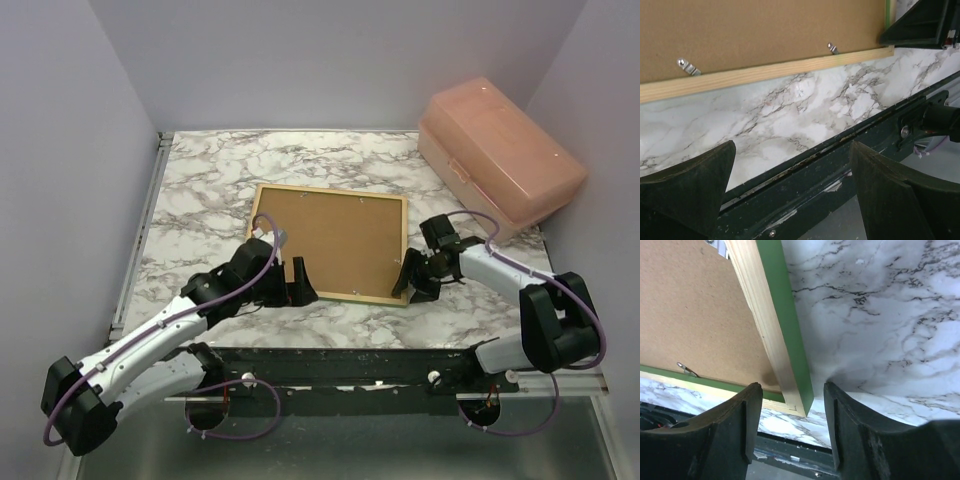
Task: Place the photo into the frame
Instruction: Adjust the photo frame at the center of the board, then turn over the photo frame at the center of the board.
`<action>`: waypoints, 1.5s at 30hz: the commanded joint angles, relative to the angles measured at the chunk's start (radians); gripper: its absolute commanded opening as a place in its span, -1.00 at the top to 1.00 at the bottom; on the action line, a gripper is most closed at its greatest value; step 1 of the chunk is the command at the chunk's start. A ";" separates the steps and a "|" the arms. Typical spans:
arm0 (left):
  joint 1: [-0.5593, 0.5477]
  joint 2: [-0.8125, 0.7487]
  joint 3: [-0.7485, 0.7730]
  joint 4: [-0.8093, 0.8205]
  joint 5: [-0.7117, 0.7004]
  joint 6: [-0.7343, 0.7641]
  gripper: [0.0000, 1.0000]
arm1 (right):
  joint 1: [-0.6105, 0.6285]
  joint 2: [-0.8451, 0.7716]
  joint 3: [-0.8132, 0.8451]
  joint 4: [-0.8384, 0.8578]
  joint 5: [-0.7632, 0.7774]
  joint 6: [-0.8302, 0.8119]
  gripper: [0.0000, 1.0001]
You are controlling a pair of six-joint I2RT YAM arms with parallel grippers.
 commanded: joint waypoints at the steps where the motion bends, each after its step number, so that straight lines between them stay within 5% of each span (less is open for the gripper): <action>1: -0.076 0.044 0.097 0.033 -0.148 0.039 -0.97 | 0.007 0.049 -0.048 0.026 0.015 0.007 -0.06; 8: -0.160 0.133 0.182 0.046 -0.237 0.142 -0.97 | 0.007 0.046 -0.013 0.003 0.030 -0.004 0.73; 12: -0.197 0.180 0.212 0.079 -0.263 0.254 -0.97 | 0.007 0.008 0.038 -0.069 0.039 -0.022 0.93; 23: -0.313 0.291 0.280 0.137 -0.304 0.593 -0.97 | 0.008 -0.085 0.188 -0.255 -0.002 -0.048 0.99; 31: -0.494 0.293 0.221 0.303 -0.493 0.916 -0.97 | 0.008 -0.110 0.250 -0.325 -0.049 -0.057 0.99; 45: -0.599 0.509 0.274 0.311 -0.656 1.158 -0.93 | 0.008 -0.153 0.356 -0.406 -0.131 -0.054 0.99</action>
